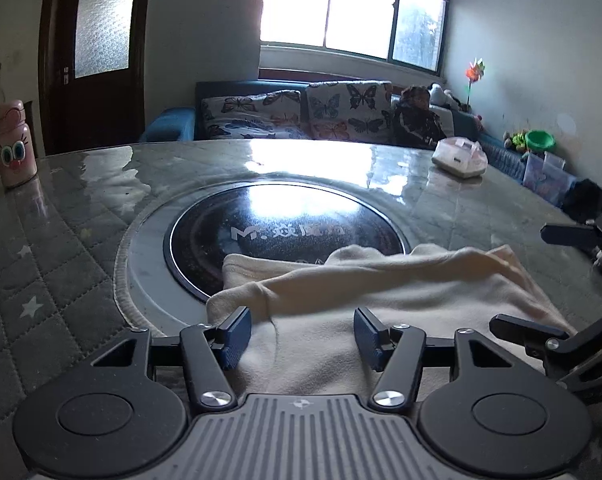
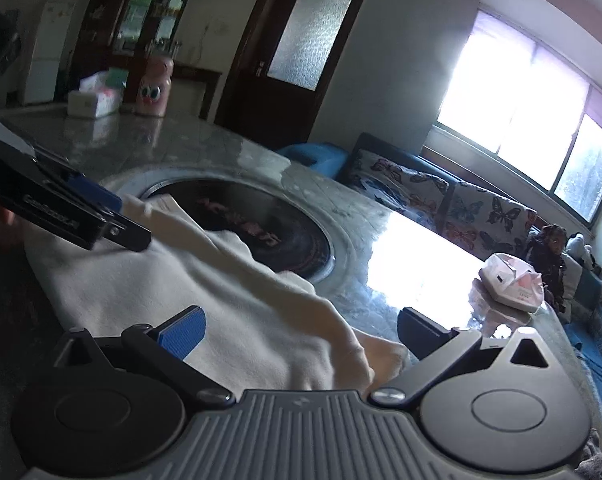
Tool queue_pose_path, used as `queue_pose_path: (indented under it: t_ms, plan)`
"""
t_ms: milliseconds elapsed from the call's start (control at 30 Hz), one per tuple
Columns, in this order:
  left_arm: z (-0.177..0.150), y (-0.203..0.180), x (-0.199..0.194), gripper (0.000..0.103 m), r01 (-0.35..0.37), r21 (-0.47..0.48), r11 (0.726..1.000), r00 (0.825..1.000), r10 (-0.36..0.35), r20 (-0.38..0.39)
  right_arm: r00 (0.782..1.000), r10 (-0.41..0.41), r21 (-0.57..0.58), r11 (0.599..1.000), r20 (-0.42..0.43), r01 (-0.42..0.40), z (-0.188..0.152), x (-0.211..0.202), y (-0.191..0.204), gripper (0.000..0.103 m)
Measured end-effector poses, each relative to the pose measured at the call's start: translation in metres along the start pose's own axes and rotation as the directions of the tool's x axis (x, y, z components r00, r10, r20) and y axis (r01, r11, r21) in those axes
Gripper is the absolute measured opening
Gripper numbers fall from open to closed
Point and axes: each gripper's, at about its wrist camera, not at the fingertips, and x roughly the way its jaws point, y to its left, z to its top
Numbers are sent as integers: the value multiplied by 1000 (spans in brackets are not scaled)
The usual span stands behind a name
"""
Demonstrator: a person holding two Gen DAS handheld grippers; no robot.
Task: Fold clothes
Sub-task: 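Move both grippers to the end of the folded cream sweater, side by side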
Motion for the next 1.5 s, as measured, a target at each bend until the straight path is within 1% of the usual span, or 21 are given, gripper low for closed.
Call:
queue_pose_path:
  t_ms: [200,267,333,367,500,533,767,900,1100,1333,1500]
  plan:
    - [7,5,-13,80,-2,-68,998,1000,1,-13,1000,20,-33,999,-10,-21,-2,-4,11,103]
    - [8,8,-18,87,-11,-93,996,1000,9,-22,1000,25,-23,999,-1,-25,-1,-9,11,103]
    - [9,9,-23,90,-10,-98,995,1000,8,-24,999,36,-8,999,5,-36,1,-15,12,103]
    - [9,9,-26,93,-10,-100,995,1000,7,-25,999,42,0,999,8,-42,2,-18,12,103]
    - [8,5,-37,99,-27,-98,995,999,25,-22,999,53,2,999,10,-53,1,-28,16,103]
    - [8,4,-40,103,-27,-98,995,999,25,-19,998,58,0,998,9,-58,0,-30,18,103]
    - [7,-10,-56,103,-13,-76,997,1000,12,-10,996,88,-24,996,32,-87,2,-50,32,103]
    - [4,-16,-59,103,-30,-81,996,999,28,-28,995,95,-34,995,40,-94,3,-58,39,103]
    - [1,-17,-70,103,-37,-105,994,999,35,-25,993,110,-52,993,40,-108,-1,-68,52,103]
    - [-5,-7,-79,103,-83,-115,990,996,79,-39,990,140,-76,988,31,-138,-1,-78,67,103]
    - [-6,4,-80,103,-123,-127,984,991,115,-68,988,153,-85,985,27,-151,1,-83,73,102]
